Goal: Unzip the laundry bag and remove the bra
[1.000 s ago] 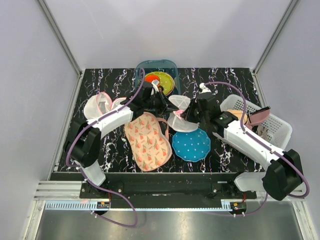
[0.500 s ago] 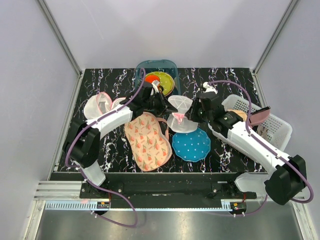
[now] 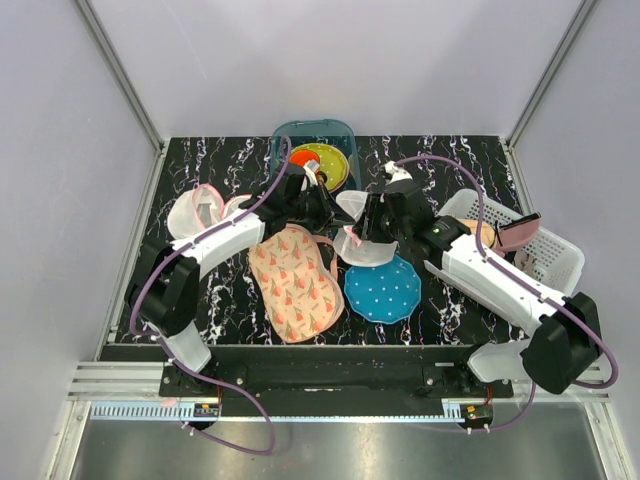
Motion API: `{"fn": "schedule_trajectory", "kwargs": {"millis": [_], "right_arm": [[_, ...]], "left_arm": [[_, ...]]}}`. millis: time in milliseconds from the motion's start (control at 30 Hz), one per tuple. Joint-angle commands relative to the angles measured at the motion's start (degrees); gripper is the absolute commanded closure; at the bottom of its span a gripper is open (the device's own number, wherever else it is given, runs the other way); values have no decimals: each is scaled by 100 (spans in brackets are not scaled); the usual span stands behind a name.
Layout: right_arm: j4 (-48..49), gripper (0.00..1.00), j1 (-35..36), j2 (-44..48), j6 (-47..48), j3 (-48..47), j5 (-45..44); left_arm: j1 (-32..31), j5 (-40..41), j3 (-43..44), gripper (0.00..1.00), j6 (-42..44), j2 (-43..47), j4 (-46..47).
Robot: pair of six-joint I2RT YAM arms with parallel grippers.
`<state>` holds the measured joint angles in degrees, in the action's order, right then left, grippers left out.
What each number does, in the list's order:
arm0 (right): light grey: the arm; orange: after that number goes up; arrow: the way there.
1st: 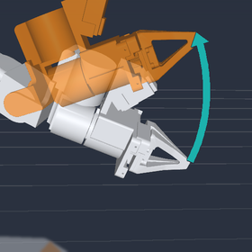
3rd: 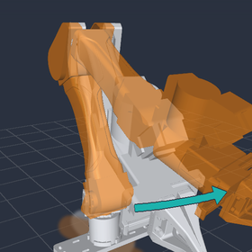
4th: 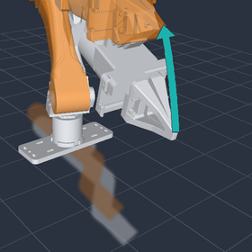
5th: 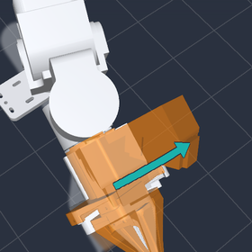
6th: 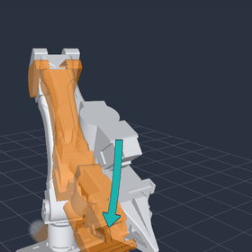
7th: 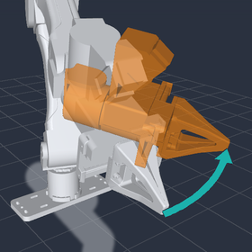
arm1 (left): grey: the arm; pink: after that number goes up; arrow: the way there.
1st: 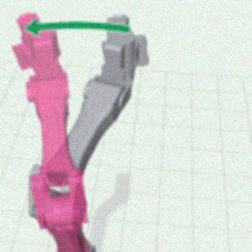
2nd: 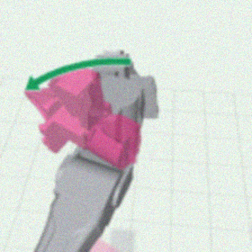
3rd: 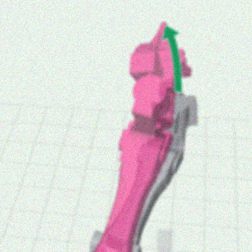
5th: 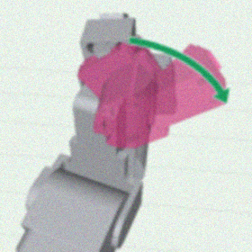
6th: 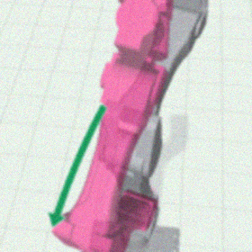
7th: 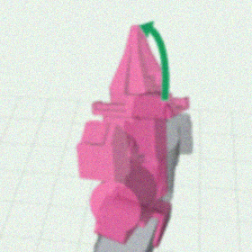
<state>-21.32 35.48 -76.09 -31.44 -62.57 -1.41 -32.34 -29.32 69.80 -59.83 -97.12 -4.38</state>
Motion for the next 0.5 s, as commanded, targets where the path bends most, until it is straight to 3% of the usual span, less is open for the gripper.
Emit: {"fn": "schedule_trajectory", "kwargs": {"millis": [0,100,300,467], "right_arm": [[49,58,125,-89,103,-195,44],[58,64,143,-142,77,-177,-104],[67,99,134,-20,41,-45,-728],[-12,98,134,182,68,112,-861]], "left_arm": [[26,-3,157,100,77,264,192],[26,-12,139,100,77,255,227],[26,-47,60,100,42,273,315],[26,-47,16,100,42,316,368]]}}
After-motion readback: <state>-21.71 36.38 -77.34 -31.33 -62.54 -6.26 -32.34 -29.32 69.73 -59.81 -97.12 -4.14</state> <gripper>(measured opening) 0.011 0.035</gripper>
